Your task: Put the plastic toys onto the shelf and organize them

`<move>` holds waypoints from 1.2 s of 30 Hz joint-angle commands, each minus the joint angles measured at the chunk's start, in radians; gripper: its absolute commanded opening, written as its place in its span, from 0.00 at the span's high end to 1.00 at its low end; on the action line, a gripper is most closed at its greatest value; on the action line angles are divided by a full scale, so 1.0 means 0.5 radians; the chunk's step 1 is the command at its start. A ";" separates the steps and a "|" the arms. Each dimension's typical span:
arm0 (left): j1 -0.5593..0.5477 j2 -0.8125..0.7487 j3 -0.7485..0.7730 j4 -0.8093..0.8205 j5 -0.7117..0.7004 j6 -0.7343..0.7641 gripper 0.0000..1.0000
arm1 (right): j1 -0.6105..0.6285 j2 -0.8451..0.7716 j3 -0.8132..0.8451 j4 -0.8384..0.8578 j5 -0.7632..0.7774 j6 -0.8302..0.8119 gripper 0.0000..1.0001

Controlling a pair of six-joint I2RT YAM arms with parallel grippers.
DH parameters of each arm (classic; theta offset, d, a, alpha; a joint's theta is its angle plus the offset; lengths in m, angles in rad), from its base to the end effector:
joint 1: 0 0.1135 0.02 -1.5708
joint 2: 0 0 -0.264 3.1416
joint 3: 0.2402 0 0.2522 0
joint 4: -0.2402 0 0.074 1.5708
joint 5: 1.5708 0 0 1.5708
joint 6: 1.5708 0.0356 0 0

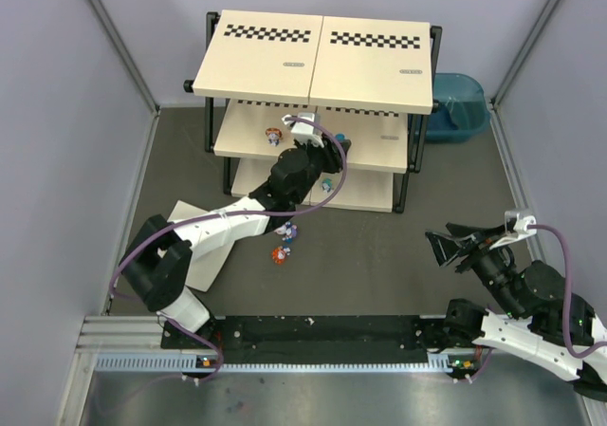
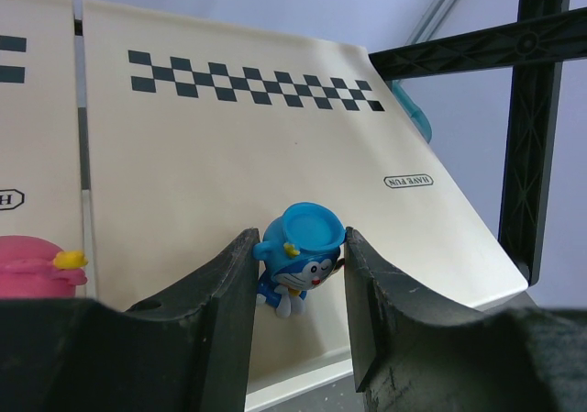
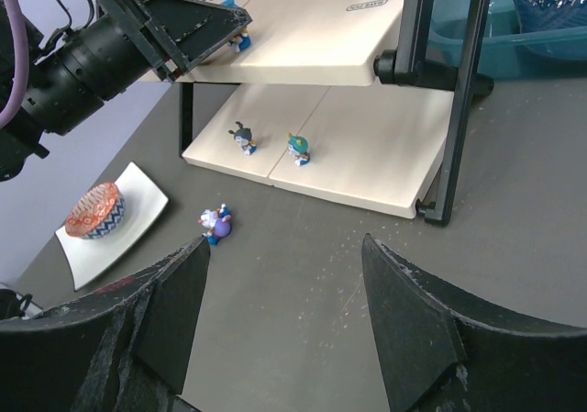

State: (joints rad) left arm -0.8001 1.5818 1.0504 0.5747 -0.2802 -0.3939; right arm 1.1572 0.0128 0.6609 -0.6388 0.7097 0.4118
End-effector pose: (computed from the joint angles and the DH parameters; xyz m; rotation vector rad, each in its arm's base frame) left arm 0.2666 -0.2605 0.3098 0.0896 1.5728 -0.7332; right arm 0.0277 0.0054 0.3135 -0.0237 1.6043 0.6775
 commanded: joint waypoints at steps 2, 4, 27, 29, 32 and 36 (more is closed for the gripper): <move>0.008 -0.010 -0.027 0.081 0.033 -0.004 0.87 | -0.010 -0.099 -0.012 0.023 -0.008 -0.029 0.31; 0.008 -0.010 -0.027 0.078 0.030 -0.004 0.85 | -0.007 -0.096 -0.015 0.029 -0.008 -0.029 0.31; 0.008 -0.040 -0.033 0.075 0.017 -0.022 0.68 | -0.010 -0.096 -0.015 0.026 -0.033 -0.032 0.29; 0.011 -0.040 -0.036 0.078 0.011 -0.028 0.67 | -0.007 -0.096 -0.015 0.026 -0.030 -0.029 0.29; 0.011 -0.047 -0.039 0.081 0.008 -0.038 0.66 | -0.010 -0.096 -0.015 0.023 -0.033 -0.032 0.29; 0.014 -0.053 -0.048 0.087 0.002 -0.038 0.63 | -0.010 -0.096 -0.015 0.026 -0.030 -0.032 0.29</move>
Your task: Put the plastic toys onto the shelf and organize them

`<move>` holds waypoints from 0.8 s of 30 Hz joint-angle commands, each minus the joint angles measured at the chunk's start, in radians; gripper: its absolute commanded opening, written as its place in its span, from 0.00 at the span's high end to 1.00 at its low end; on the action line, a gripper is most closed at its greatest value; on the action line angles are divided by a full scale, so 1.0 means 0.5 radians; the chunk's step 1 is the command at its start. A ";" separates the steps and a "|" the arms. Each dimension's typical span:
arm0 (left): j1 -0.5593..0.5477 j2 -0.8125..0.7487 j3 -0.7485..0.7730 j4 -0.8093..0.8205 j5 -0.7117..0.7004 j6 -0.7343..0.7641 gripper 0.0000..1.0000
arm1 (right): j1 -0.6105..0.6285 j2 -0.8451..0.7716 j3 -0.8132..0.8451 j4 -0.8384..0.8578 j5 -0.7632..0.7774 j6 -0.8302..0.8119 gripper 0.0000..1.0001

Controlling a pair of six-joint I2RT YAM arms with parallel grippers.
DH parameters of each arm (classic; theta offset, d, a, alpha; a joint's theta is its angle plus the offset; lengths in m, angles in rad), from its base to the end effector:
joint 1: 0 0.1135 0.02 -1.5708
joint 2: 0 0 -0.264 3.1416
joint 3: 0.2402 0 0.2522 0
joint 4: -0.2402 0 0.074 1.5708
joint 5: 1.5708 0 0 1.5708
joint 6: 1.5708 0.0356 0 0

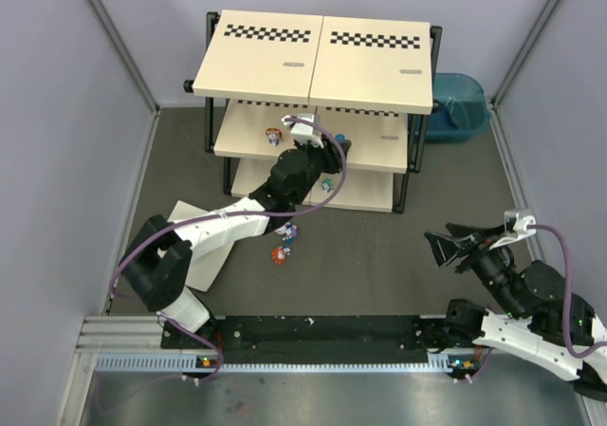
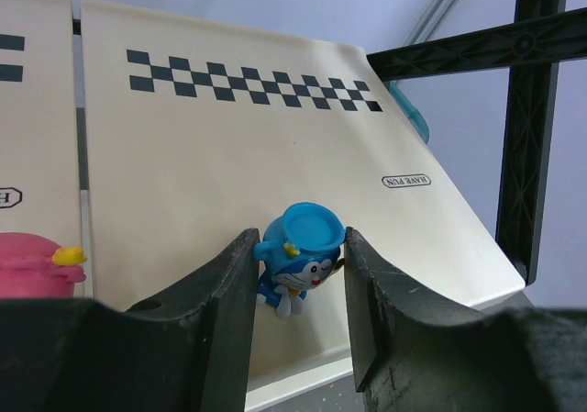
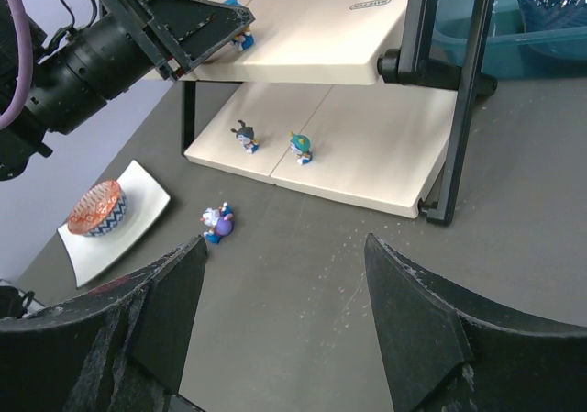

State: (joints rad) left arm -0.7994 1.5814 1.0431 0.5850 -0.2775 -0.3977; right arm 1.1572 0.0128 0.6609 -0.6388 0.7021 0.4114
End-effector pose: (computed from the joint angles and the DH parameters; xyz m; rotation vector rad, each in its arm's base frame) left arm 0.2663 -0.2599 0.3085 0.0873 1.5702 -0.7392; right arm 0.0276 0.0057 0.3135 -0.0302 1.6048 0.6830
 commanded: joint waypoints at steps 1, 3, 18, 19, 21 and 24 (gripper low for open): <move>0.013 -0.052 -0.034 0.066 -0.003 -0.027 0.62 | -0.007 -0.096 -0.015 0.026 -0.017 -0.031 0.29; 0.013 -0.058 -0.037 0.066 -0.006 -0.033 0.60 | -0.010 -0.096 -0.015 0.023 -0.017 -0.031 0.29; 0.022 -0.076 -0.049 0.066 -0.022 -0.033 0.53 | -0.010 -0.096 -0.018 0.026 -0.027 -0.034 0.27; 0.025 -0.076 -0.052 0.066 -0.022 -0.033 0.52 | -0.010 -0.096 -0.018 0.026 -0.027 -0.034 0.27; 0.025 -0.076 -0.055 0.073 -0.022 -0.036 0.52 | -0.010 -0.093 -0.018 0.026 -0.030 -0.034 0.23; 0.025 -0.076 -0.058 0.076 -0.022 -0.039 0.51 | -0.010 -0.093 -0.021 0.026 -0.030 -0.031 0.22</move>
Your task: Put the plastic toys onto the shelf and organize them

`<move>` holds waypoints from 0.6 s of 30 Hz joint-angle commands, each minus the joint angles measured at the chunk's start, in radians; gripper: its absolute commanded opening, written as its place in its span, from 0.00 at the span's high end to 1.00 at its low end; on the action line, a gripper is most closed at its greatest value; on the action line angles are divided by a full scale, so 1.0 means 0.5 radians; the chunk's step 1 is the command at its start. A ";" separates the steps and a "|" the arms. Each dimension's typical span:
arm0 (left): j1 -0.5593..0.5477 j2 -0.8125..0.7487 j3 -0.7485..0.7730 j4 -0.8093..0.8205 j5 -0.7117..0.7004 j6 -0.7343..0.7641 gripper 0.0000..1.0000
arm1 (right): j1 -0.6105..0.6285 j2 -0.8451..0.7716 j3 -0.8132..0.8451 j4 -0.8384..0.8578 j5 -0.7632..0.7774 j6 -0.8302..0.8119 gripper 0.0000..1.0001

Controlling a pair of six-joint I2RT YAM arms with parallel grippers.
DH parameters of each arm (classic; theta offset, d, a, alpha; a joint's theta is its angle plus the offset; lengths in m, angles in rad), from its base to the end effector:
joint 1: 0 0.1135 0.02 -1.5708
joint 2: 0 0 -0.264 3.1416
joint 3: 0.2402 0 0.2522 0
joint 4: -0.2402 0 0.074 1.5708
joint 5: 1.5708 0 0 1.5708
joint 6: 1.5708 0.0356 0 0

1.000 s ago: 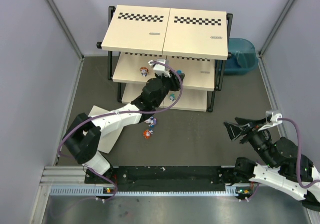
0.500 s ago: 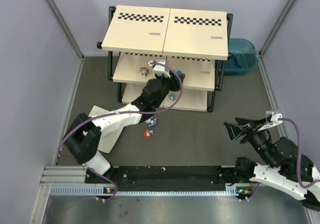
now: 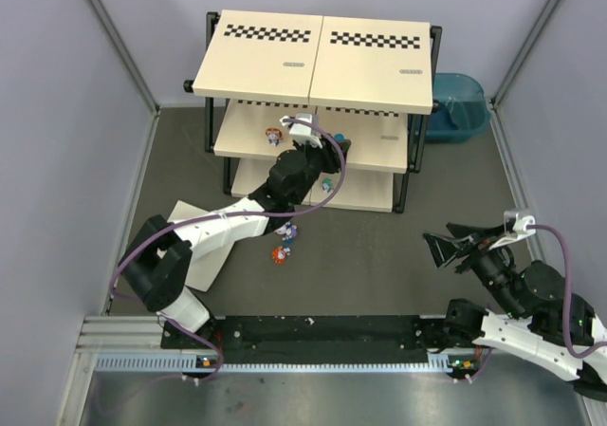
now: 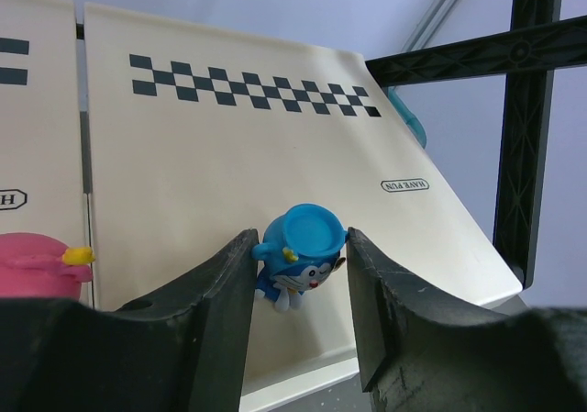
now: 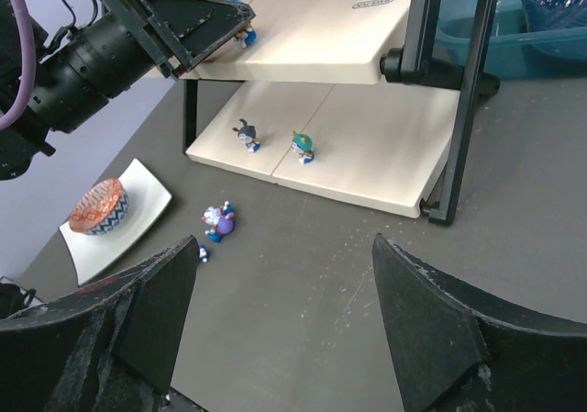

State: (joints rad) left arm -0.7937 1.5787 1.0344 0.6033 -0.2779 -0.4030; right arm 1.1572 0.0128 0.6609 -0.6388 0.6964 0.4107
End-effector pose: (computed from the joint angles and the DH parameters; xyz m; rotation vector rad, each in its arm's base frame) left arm 0.2669 -0.2575 0.3084 0.0750 1.5590 -0.7442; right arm 0.0275 0.0058 0.3135 -0.0354 1.6051 0.6869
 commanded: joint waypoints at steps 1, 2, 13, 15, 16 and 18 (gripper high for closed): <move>0.013 -0.071 -0.041 0.039 -0.021 -0.031 0.51 | -0.010 -0.093 -0.021 0.029 -0.018 -0.027 0.22; 0.016 -0.068 -0.041 0.039 -0.018 -0.031 0.51 | -0.007 -0.093 -0.021 0.029 -0.018 -0.030 0.22; 0.017 -0.083 -0.047 0.039 -0.012 -0.031 0.50 | -0.010 -0.096 -0.024 0.029 -0.018 -0.030 0.22; 0.023 -0.083 -0.047 0.039 -0.015 -0.028 0.49 | -0.010 -0.096 -0.024 0.032 -0.018 -0.030 0.22; 0.023 -0.089 -0.050 0.039 -0.015 -0.028 0.48 | -0.010 -0.096 -0.024 0.029 -0.018 -0.027 0.22; 0.023 -0.093 -0.047 0.039 -0.012 -0.028 0.48 | -0.007 -0.096 -0.024 0.029 -0.015 -0.030 0.22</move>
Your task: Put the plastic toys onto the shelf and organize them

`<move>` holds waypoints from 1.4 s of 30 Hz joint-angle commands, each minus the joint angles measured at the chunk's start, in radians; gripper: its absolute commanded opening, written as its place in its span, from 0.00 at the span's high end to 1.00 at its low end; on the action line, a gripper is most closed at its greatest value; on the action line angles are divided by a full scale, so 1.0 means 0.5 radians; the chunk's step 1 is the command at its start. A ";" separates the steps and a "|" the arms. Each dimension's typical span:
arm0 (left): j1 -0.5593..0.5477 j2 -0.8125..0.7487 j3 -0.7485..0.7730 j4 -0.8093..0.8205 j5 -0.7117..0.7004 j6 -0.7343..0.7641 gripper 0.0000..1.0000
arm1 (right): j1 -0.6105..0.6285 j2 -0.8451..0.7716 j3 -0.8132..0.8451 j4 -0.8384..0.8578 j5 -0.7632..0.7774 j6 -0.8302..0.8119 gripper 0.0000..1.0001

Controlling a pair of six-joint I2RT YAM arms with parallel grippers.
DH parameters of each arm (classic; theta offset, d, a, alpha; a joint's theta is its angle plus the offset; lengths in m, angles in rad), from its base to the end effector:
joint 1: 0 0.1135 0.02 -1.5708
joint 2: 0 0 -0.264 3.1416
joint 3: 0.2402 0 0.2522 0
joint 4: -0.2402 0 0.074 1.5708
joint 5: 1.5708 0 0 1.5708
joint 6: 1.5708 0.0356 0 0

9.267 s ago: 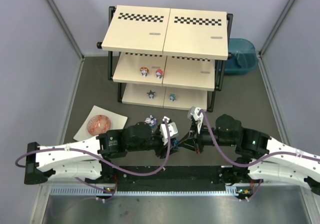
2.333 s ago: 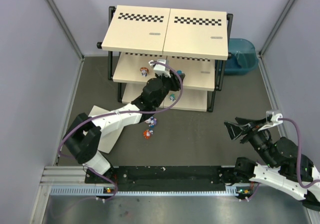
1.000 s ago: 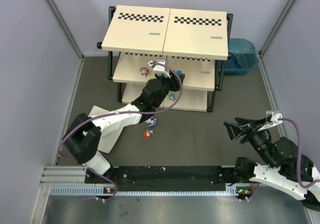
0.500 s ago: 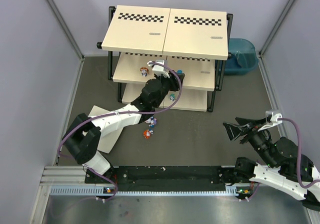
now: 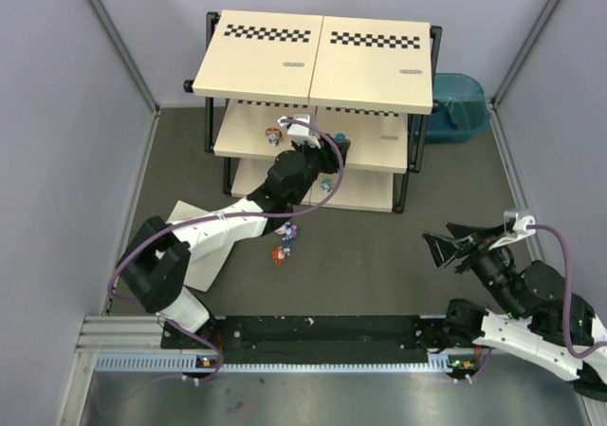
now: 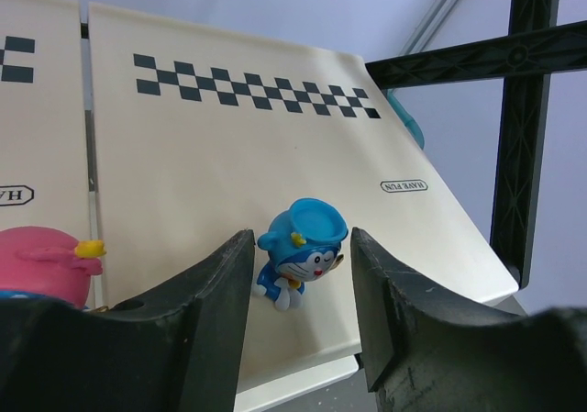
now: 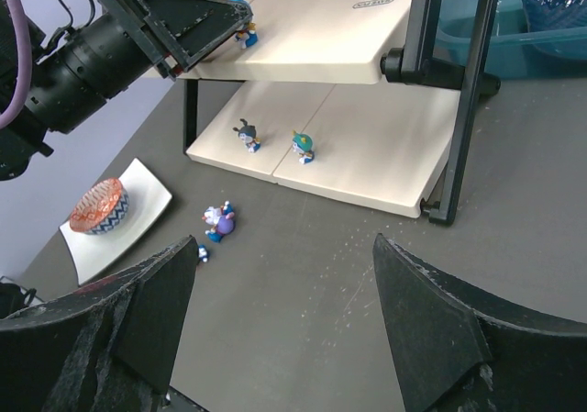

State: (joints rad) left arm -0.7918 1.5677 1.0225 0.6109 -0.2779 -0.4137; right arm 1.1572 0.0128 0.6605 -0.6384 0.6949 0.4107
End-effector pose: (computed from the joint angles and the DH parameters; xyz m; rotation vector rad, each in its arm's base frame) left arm 0.2653 -0.2548 0.3089 0.0634 1.5541 -0.7541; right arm 0.0275 0.0060 0.3135 -0.0366 1.6052 0.6880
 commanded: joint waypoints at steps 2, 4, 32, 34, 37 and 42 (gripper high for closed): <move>0.016 -0.077 -0.026 0.024 -0.012 0.002 0.46 | -0.007 -0.096 -0.023 0.031 -0.015 -0.033 0.22; 0.016 -0.092 -0.023 0.027 -0.006 0.005 0.44 | -0.007 -0.096 -0.023 0.028 -0.015 -0.033 0.22; -0.085 -0.515 -0.183 -0.047 0.197 0.100 0.37 | -0.010 -0.093 -0.036 0.034 0.006 -0.030 0.22; -0.122 -0.576 -0.216 -0.105 0.194 0.094 0.37 | -0.010 -0.093 -0.039 0.034 0.009 -0.027 0.22; -0.205 -0.745 -0.324 -0.148 0.185 0.085 0.37 | -0.010 -0.084 -0.054 0.031 0.028 -0.015 0.22; -0.294 -1.217 -0.514 -0.543 0.032 -0.003 0.34 | -0.010 0.106 -0.054 0.031 0.028 0.001 0.22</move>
State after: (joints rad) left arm -0.9161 1.1328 0.8211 0.4660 -0.1997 -0.3847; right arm 1.1572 0.0139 0.6289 -0.6380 0.7025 0.4065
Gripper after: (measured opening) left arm 0.643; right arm 0.783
